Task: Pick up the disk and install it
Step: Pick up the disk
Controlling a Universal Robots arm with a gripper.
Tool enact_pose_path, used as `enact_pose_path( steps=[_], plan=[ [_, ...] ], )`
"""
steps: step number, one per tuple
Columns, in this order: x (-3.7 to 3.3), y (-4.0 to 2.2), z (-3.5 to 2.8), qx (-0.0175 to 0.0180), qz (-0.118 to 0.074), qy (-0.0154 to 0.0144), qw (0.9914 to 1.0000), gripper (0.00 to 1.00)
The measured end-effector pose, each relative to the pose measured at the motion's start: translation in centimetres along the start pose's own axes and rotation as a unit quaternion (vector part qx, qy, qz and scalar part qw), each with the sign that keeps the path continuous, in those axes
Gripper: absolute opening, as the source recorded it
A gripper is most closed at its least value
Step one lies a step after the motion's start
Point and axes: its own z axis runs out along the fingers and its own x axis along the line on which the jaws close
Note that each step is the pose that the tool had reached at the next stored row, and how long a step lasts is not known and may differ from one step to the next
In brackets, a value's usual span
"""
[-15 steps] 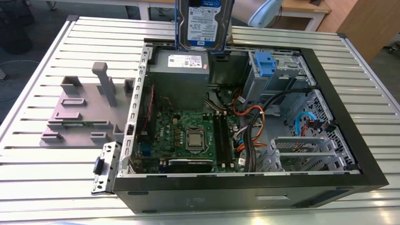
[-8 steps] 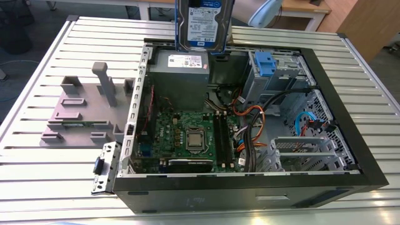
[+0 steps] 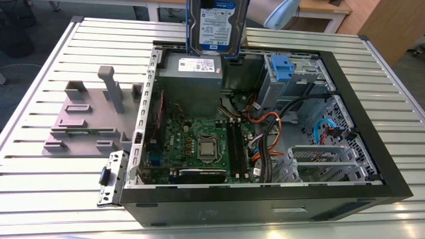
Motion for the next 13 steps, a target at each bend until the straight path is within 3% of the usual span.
enact_pose_path(
  steps=[13],
  plan=[
    [0.37,-0.01,0.00,0.0000,0.000,0.0000,1.00000,0.36]
  ],
)
